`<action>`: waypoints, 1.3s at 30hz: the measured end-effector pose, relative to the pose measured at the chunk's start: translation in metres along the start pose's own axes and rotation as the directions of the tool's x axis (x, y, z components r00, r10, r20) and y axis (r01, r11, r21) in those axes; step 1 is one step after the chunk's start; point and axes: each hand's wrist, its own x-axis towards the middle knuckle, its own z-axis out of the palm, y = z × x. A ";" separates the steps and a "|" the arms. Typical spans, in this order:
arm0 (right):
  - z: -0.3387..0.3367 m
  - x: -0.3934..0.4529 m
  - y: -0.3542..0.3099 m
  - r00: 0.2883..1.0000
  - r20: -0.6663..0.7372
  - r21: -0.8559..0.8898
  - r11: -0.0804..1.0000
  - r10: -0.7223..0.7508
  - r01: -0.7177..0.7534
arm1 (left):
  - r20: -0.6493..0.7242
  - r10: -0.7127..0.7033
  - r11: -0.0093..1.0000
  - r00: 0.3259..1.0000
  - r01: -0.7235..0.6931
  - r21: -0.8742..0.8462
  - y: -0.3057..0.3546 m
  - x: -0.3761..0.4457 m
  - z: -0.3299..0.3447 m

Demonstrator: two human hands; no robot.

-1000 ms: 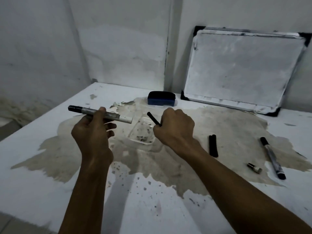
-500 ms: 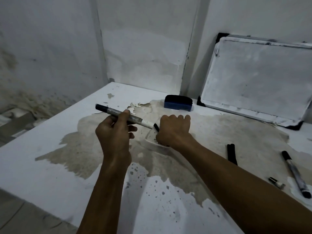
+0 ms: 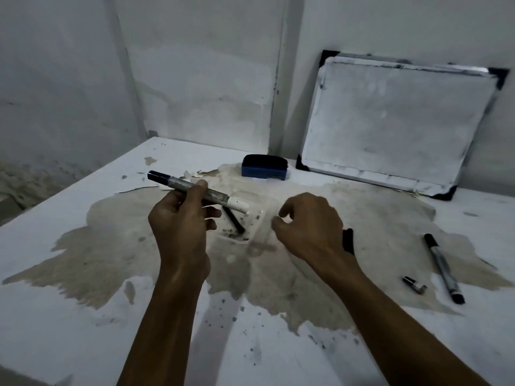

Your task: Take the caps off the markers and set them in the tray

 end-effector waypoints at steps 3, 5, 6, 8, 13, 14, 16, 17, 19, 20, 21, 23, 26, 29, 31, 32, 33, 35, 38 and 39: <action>-0.019 -0.019 0.039 0.991 -0.061 0.032 0.993 0.117 -0.116 | 0.081 0.002 1.000 0.997 -0.001 -0.010 -0.007 -0.015 0.021; -0.032 -0.030 0.067 0.976 -0.079 0.039 0.979 0.201 -0.199 | 0.133 -0.010 1.000 0.991 0.011 -0.004 -0.014 -0.025 0.037; -0.037 -0.034 0.079 0.969 -0.084 0.045 0.972 0.234 -0.231 | 0.156 -0.017 1.000 0.988 0.018 -0.001 -0.018 -0.030 0.045; -0.046 -0.040 0.103 0.953 -0.080 0.051 0.956 0.293 -0.290 | 0.213 -0.036 0.999 0.976 0.037 -0.002 -0.027 -0.041 0.060; -0.054 -0.036 0.141 0.936 0.077 0.108 0.931 0.342 -0.349 | 0.328 -0.093 0.995 0.940 0.103 -0.012 -0.049 -0.059 0.088; -0.054 -0.031 0.145 0.935 0.097 0.126 0.928 0.341 -0.351 | 0.343 -0.104 0.993 0.934 0.114 -0.009 -0.052 -0.060 0.093; -0.053 -0.020 0.150 0.937 0.151 0.166 0.927 0.314 -0.337 | 0.369 -0.125 0.991 0.921 0.137 -0.006 -0.058 -0.064 0.099; -0.052 -0.014 0.149 0.937 0.200 0.169 0.932 0.286 -0.320 | 0.374 -0.131 0.989 0.918 0.144 -0.007 -0.061 -0.065 0.099; -0.053 -0.002 0.149 0.907 0.347 0.165 0.936 0.239 -0.310 | 0.378 -0.145 0.987 0.914 0.159 -0.007 -0.066 -0.067 0.097; -0.055 0.004 0.149 0.874 0.426 0.173 0.927 0.235 -0.333 | 0.379 -0.152 0.986 0.913 0.167 -0.007 -0.067 -0.067 0.096; -0.057 0.009 0.149 0.839 0.490 0.175 0.916 0.236 -0.361 | 0.379 -0.157 0.985 0.912 0.174 -0.009 -0.068 -0.067 0.094; -0.062 0.018 0.149 0.789 0.568 0.154 0.911 0.235 -0.382 | 0.380 -0.163 0.983 0.911 0.183 -0.017 -0.069 -0.065 0.092; -0.063 0.022 0.148 0.757 0.610 0.127 0.913 0.236 -0.388 | 0.375 -0.172 0.979 0.911 0.200 -0.037 -0.068 -0.062 0.089; -0.061 0.020 0.149 0.774 0.581 0.187 0.884 0.251 -0.428 | 0.367 -0.174 0.978 0.914 0.204 -0.044 -0.067 -0.059 0.087; -0.060 0.017 0.151 0.792 0.546 0.224 0.864 0.272 -0.451 | 0.359 -0.175 0.977 0.917 0.206 -0.050 -0.066 -0.058 0.086; -0.060 0.015 0.152 0.799 0.529 0.247 0.850 0.284 -0.465 | 0.355 -0.176 0.977 0.918 0.208 -0.053 -0.066 -0.058 0.086; -0.061 0.013 0.153 0.806 0.515 0.282 0.829 0.293 -0.482 | 0.351 -0.177 0.976 0.920 0.209 -0.058 -0.066 -0.057 0.086; -0.062 0.009 0.155 0.822 0.480 0.395 0.762 0.305 -0.513 | 0.348 -0.180 0.974 0.920 0.217 -0.070 -0.067 -0.056 0.085; -0.064 0.004 0.160 0.831 0.425 0.562 0.615 0.359 -0.553 | 0.349 -0.192 0.969 0.917 0.234 -0.083 -0.068 -0.056 0.086; -0.065 0.002 0.161 0.827 0.418 0.599 0.571 0.375 -0.561 | 0.348 -0.198 0.967 0.916 0.241 -0.085 -0.068 -0.056 0.086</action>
